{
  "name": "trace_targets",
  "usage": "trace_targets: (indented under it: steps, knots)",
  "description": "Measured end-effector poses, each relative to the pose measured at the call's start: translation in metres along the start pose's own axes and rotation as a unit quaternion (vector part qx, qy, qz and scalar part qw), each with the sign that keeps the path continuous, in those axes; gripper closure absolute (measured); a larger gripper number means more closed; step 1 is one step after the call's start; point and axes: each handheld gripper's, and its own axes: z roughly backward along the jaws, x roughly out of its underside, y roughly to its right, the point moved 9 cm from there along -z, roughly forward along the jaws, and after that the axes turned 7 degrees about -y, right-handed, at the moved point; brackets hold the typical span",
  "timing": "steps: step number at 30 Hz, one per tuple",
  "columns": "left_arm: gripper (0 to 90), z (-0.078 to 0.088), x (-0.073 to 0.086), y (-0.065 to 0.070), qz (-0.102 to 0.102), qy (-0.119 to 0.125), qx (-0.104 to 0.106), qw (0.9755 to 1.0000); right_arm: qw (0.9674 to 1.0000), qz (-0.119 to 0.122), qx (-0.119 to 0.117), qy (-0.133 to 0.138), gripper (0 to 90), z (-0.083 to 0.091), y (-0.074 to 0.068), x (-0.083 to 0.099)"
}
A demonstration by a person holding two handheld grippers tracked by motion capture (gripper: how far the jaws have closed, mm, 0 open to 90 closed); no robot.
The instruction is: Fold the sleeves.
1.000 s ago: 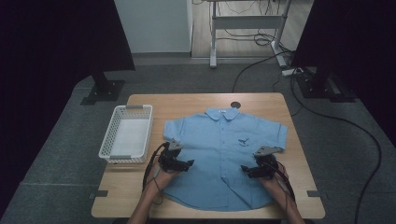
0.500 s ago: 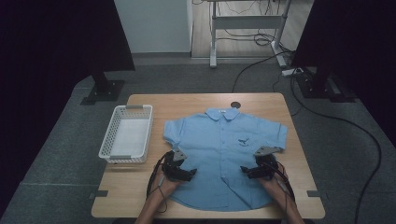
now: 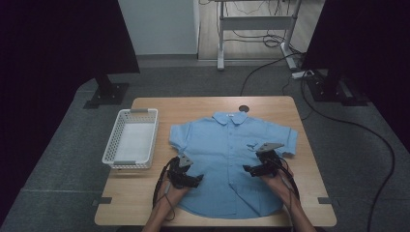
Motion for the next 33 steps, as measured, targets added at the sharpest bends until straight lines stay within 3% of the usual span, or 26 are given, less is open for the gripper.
trace_targets:
  steps: [7, 12, 16, 17, 24, 33]
  knots:
    - [11.8, 0.0, 0.0, 0.0, 0.0, -0.001, 0.0, 1.0, 0.9998, 0.015, 0.012, 0.009, 14.3, -0.022, -0.003, -0.038]
    - [11.5, 0.001, 0.001, 0.0, 0.001, -0.001, -0.001, 1.0, 0.9995, 0.007, 0.029, 0.012, 14.2, -0.046, 0.003, -0.049]
    - [11.5, 0.001, 0.001, 0.0, 0.0, -0.001, -0.001, 1.0, 0.9993, 0.006, 0.037, -0.008, 12.0, -0.062, 0.005, -0.042]
    - [11.4, 0.001, 0.001, 0.001, 0.0, -0.001, -0.001, 1.0, 0.9994, 0.005, 0.035, 0.001, 11.8, -0.064, 0.005, -0.041]
    - [11.4, 0.003, 0.0, 0.002, -0.004, -0.004, -0.003, 1.0, 0.9993, 0.001, 0.038, 0.002, 12.0, -0.057, 0.003, -0.033]
    - [12.4, 0.024, -0.008, -0.021, 0.018, 0.022, -0.029, 0.9992, 0.9992, -0.001, 0.039, 0.003, 12.9, -0.044, -0.003, -0.017]
